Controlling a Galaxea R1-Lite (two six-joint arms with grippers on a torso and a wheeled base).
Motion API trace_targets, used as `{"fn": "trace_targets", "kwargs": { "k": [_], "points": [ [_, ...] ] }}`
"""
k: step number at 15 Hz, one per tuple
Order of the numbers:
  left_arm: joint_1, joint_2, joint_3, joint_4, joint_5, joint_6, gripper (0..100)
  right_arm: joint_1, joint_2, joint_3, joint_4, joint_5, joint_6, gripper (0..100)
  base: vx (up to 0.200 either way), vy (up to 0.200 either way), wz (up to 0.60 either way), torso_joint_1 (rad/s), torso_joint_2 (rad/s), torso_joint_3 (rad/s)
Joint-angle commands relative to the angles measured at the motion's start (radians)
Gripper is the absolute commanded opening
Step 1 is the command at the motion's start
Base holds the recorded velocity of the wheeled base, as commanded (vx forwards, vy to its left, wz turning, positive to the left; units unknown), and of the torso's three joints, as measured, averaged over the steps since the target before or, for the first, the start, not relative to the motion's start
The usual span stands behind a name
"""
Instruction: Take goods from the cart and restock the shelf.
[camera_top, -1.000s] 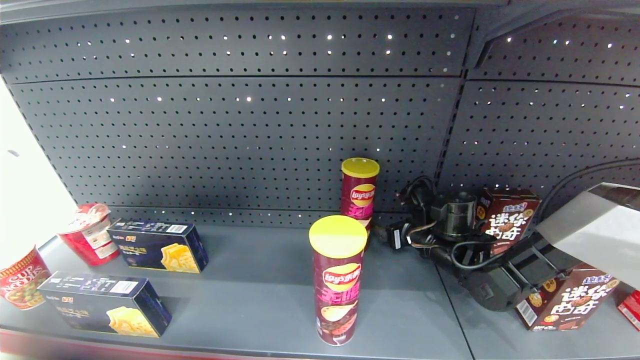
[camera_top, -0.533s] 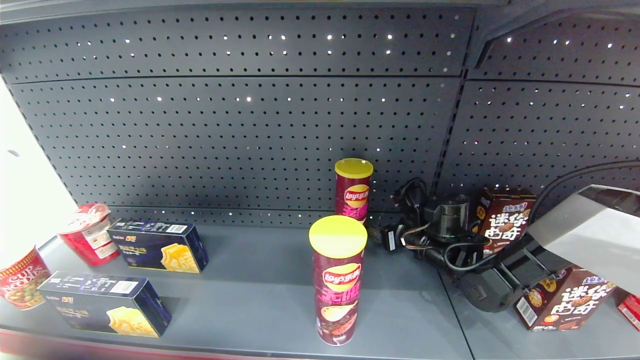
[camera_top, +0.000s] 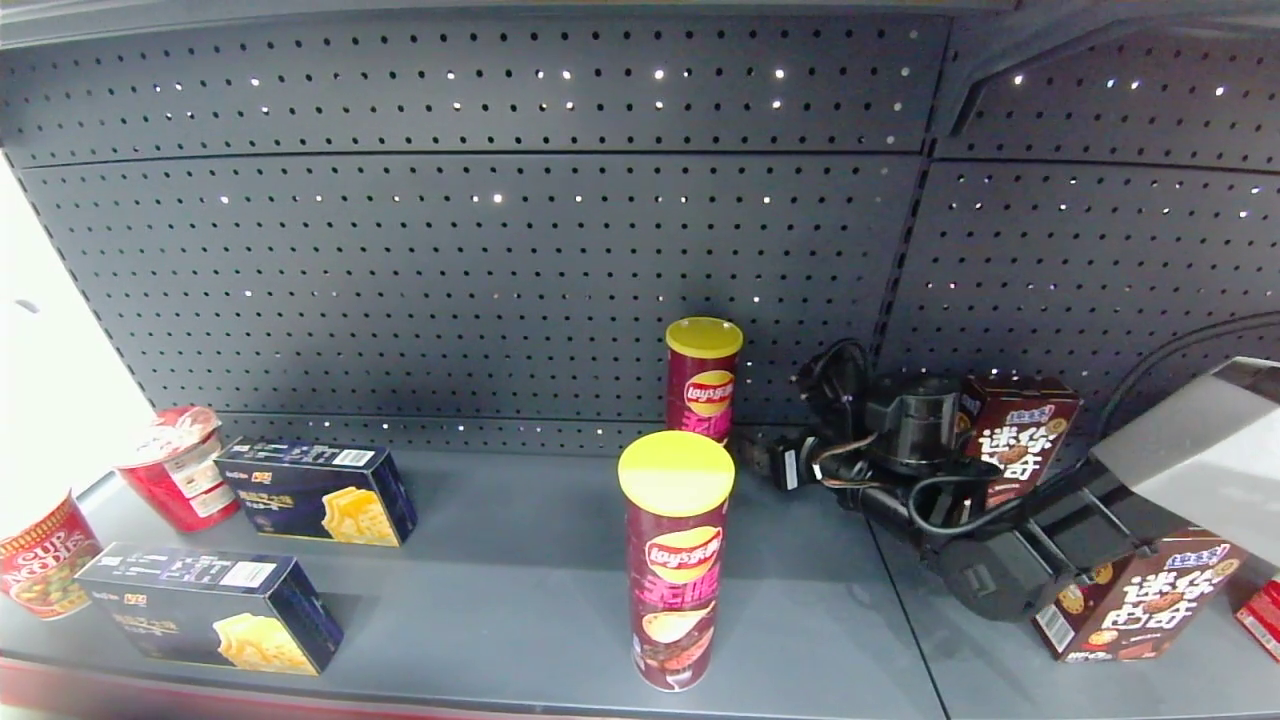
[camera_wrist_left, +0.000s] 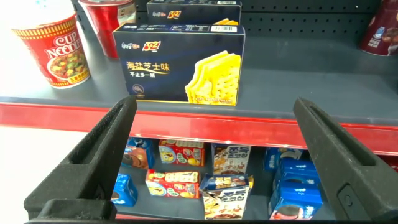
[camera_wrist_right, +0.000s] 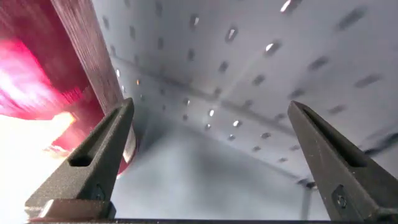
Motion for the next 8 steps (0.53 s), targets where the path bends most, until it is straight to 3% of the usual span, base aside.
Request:
{"fn": "trace_targets", "kwargs": {
  "k": [1,6,8],
  "points": [
    [0.0,0.001,0.0,0.0,0.0,0.0,100,-0.002,-0.128,0.039,0.002,0.004,0.0,100,0.0,0.0,0.0,0.0,0.0,0.0],
    [0.0,0.001,0.0,0.0,0.0,0.0,100,0.013,-0.383,0.258,0.0,0.022,0.0,100,0.0,0.0,0.0,0.0,0.0,0.0],
    [0.0,0.001,0.0,0.0,0.0,0.0,100,0.064,-0.545,0.384,0.002,0.025,-0.002,100,0.0,0.0,0.0,0.0,0.0,0.0]
  ]
}}
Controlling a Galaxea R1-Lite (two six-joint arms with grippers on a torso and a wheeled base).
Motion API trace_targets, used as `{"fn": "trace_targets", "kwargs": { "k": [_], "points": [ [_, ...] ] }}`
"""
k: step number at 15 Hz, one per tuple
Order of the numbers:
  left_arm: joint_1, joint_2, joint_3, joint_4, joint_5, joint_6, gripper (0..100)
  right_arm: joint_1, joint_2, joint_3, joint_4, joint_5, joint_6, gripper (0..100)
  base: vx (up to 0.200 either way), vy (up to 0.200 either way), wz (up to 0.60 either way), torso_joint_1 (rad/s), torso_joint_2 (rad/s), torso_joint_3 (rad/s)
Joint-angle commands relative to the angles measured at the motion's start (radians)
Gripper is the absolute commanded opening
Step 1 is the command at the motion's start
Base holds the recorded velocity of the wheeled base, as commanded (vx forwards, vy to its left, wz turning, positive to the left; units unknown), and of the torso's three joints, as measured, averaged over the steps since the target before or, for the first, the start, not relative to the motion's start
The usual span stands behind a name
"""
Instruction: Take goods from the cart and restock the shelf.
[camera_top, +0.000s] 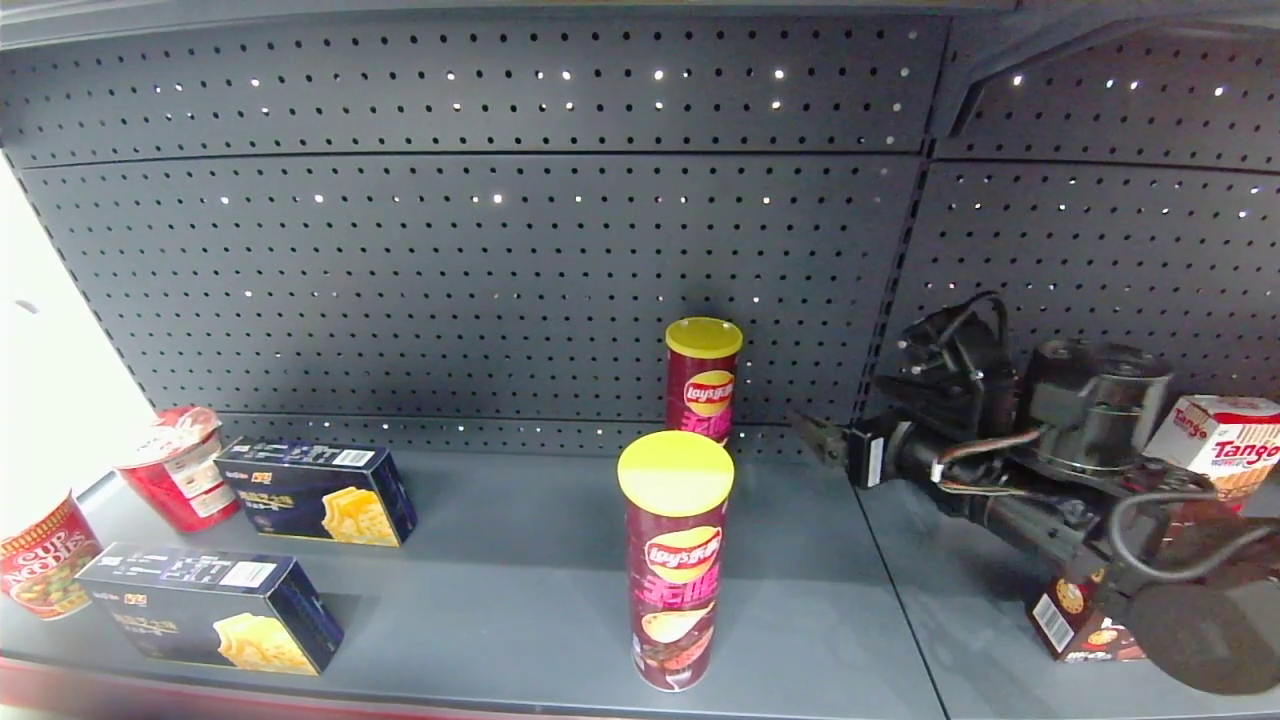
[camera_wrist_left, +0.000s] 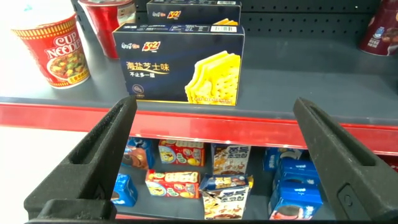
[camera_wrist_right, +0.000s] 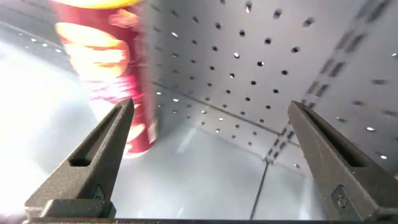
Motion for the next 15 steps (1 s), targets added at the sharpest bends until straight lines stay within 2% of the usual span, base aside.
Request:
{"fn": "trace_targets", "kwargs": {
  "k": [1,4,7,10,13,14,15],
  "points": [
    [0.0,0.001,0.0,0.0,0.001,-0.001,100,0.069,-0.253,0.16,-0.001,0.004,-0.002,100,0.0,0.0,0.0,0.0,0.0,0.0],
    [0.0,0.001,0.0,0.0,0.001,-0.001,100,0.13,-0.469,0.272,0.038,0.006,-0.042,100,0.0,0.0,0.0,0.0,0.0,0.0],
    [0.0,0.001,0.0,0.0,0.001,-0.001,100,0.122,-0.684,0.395,0.132,0.018,-0.068,100,0.0,0.0,0.0,0.0,0.0,0.0],
    [0.0,0.001,0.0,0.0,0.001,-0.001,100,0.0,-0.963,0.506,0.269,0.012,-0.068,100,0.0,0.0,0.0,0.0,0.0,0.0],
    [0.0,0.001,0.0,0.0,0.001,-0.001,100,-0.249,-1.194,0.582,0.443,0.05,-0.02,100,0.0,0.0,0.0,0.0,0.0,0.0],
    [0.0,0.001,0.0,0.0,0.001,-0.001,100,-0.313,-1.288,0.627,0.497,0.093,0.009,100,0.0,0.0,0.0,0.0,0.0,0.0],
    [0.0,0.001,0.0,0.0,0.001,-0.001,100,-0.341,-1.336,0.653,0.529,0.102,0.011,100,0.0,0.0,0.0,0.0,0.0,0.0]
  ]
}}
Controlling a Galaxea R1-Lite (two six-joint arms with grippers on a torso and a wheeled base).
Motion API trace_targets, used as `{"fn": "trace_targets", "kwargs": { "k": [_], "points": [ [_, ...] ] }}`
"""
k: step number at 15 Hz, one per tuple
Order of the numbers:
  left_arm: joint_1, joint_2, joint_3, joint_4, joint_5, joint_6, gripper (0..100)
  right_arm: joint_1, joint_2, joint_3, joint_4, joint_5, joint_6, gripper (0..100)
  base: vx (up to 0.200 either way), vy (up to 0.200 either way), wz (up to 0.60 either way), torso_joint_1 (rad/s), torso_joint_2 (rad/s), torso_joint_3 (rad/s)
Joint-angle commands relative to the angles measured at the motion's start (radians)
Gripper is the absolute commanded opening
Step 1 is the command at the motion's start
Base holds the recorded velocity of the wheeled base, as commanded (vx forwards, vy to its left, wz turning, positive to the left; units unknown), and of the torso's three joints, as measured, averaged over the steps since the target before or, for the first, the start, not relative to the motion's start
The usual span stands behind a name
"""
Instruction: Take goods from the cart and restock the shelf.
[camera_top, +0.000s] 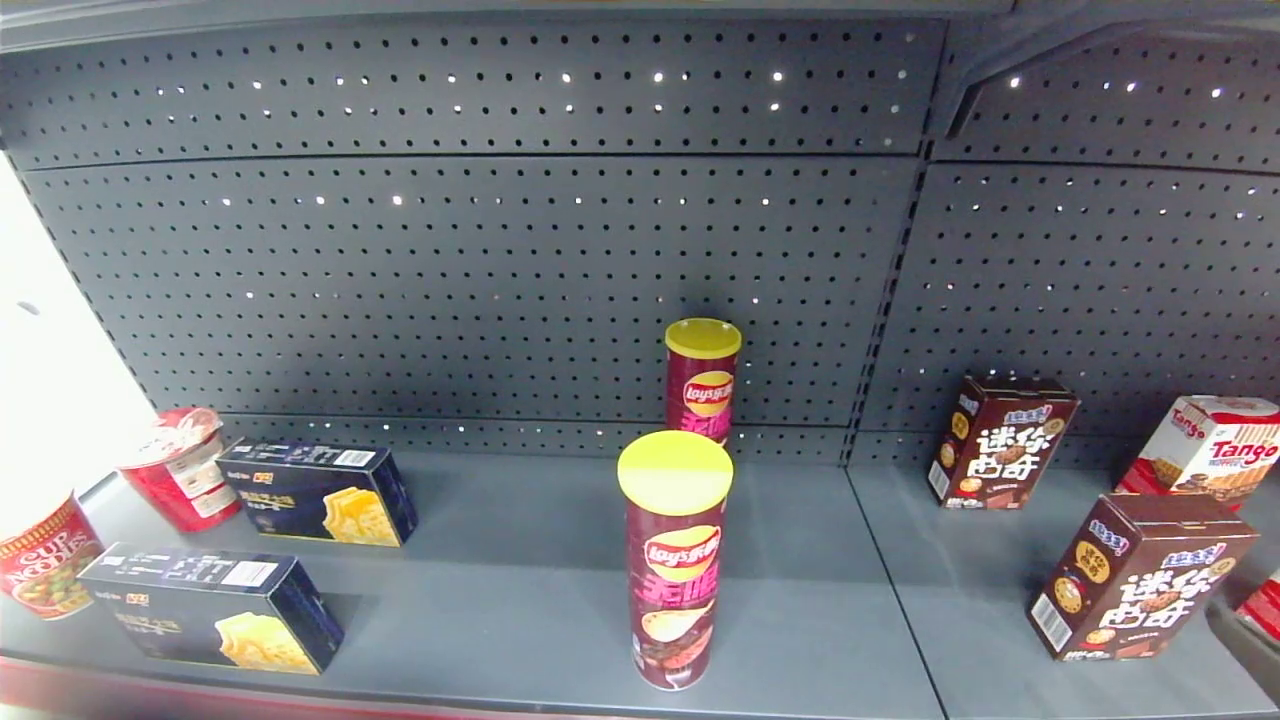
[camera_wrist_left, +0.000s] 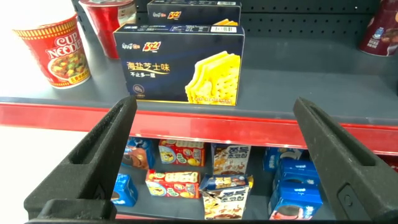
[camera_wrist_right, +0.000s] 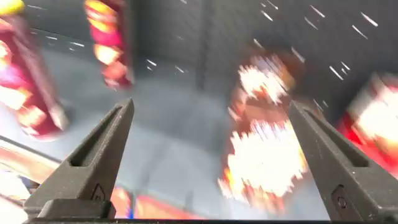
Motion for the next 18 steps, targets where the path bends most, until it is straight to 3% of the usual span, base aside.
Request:
{"fn": "trace_targets", "kwargs": {
  "k": [1,5,18],
  "points": [
    [0.0,0.001,0.0,0.0,0.0,0.0,100,-0.22,-0.362,0.109,0.245,0.049,0.052,100,0.0,0.0,0.0,0.0,0.0,0.0],
    [0.0,0.001,0.0,0.0,0.0,0.0,100,-0.328,-0.572,0.109,0.545,0.061,0.101,100,0.0,0.0,0.0,0.0,0.0,0.0],
    [0.0,0.001,0.0,0.0,0.0,0.0,100,-0.324,-0.612,0.109,0.557,0.053,0.1,100,0.0,0.0,0.0,0.0,0.0,0.0]
  ]
}}
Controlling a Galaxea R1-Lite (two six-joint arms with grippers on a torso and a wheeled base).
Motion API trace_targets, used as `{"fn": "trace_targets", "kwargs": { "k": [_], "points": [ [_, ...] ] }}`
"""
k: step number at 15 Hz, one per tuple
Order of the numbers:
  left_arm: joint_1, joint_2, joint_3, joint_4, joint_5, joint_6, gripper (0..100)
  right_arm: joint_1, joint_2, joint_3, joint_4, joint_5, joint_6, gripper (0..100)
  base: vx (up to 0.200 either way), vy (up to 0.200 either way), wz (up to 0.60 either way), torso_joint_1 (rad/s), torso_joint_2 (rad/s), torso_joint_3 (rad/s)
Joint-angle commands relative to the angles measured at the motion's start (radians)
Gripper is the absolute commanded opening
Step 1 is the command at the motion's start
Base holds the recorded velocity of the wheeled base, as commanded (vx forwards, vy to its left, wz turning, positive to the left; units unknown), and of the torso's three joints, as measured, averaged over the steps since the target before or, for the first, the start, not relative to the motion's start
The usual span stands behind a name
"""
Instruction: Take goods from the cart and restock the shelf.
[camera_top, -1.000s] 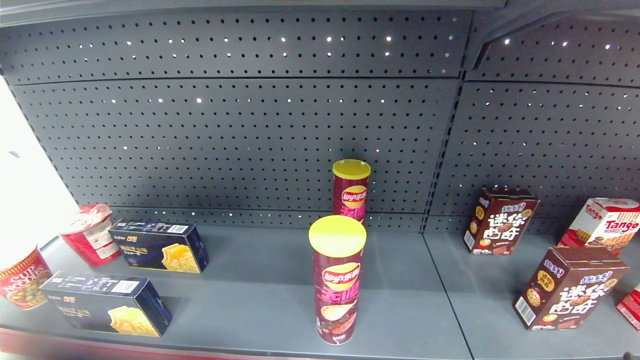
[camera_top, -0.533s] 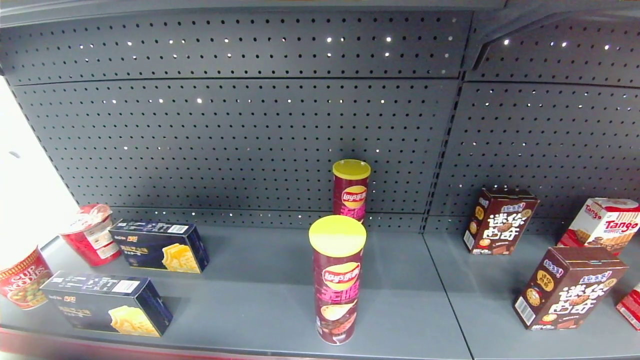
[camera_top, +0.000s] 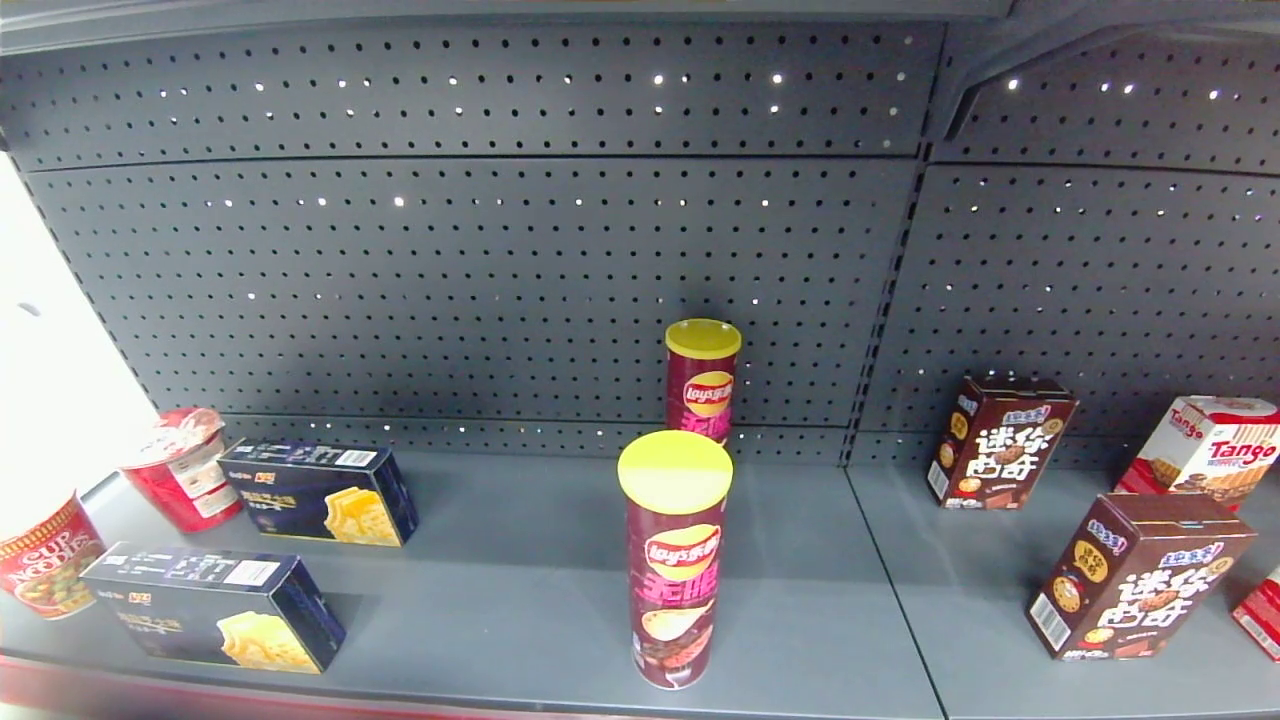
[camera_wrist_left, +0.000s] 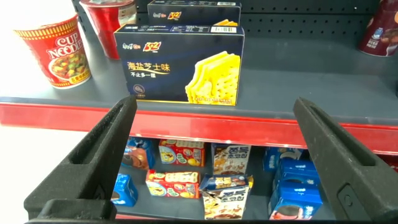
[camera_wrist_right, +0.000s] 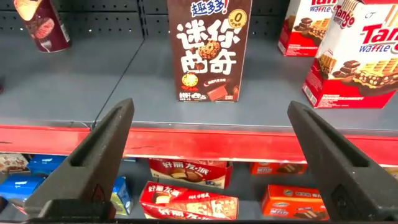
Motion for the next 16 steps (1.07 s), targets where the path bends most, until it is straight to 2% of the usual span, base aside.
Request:
{"fn": "trace_targets", "kwargs": {
  "k": [1,3,5,6,7,8,10,11,13,14,15,16],
  "points": [
    [0.0,0.001,0.0,0.0,0.001,0.0,100,0.0,0.003,0.0,0.0,0.0,0.0,100,0.0,0.0,0.0,0.0,0.0,0.0],
    [0.0,0.001,0.0,0.0,-0.009,0.012,100,0.0,0.003,0.0,0.0,0.0,0.0,100,0.0,0.0,0.0,0.0,0.0,0.0],
    [0.0,0.001,0.0,0.0,-0.053,0.041,100,0.0,0.003,0.0,0.0,0.0,0.0,100,0.0,0.0,0.0,0.0,0.0,0.0],
    [0.0,-0.001,-0.003,-0.003,-0.073,0.093,100,0.0,0.003,0.0,0.0,0.0,0.0,100,0.0,0.0,0.0,0.0,0.0,0.0],
    [-0.001,0.001,-0.057,-0.041,-0.125,0.211,100,0.0,0.003,0.0,0.0,0.0,0.0,100,0.0,0.0,0.0,0.0,0.0,0.0],
    [-0.012,0.033,-0.124,-0.063,-0.202,0.302,100,0.0,0.003,0.0,0.0,0.0,0.0,100,0.0,0.0,0.0,0.0,0.0,0.0],
    [-0.09,0.211,-0.272,-0.083,-0.226,0.334,100,0.0,0.003,0.0,0.0,0.0,0.0,100,0.0,0.0,0.0,0.0,0.0,0.0],
    [-0.149,0.319,-0.339,-0.061,-0.272,0.356,100,0.0,0.003,0.0,0.0,0.0,0.0,100,0.0,0.0,0.0,0.0,0.0,0.0],
    [-0.224,0.57,-0.471,-0.061,-0.381,0.411,100,0.0,0.003,0.0,0.0,0.0,0.0,100,0.0,0.0,0.0,0.0,0.0,0.0],
    [-0.236,0.638,-0.502,-0.064,-0.395,0.412,100,0.0,0.003,0.0,0.0,0.0,0.0,100,0.0,0.0,0.0,0.0,0.0,0.0],
    [-0.264,0.782,-0.558,-0.091,-0.441,0.4,100,0.0,0.003,0.0,0.0,0.0,0.0,100,0.0,0.0,0.0,0.0,0.0,0.0],
    [-0.264,0.782,-0.558,-0.091,-0.441,0.4,100,0.0,0.003,0.0,0.0,0.0,0.0,100,0.0,0.0,0.0,0.0,0.0,0.0]
  ]
}}
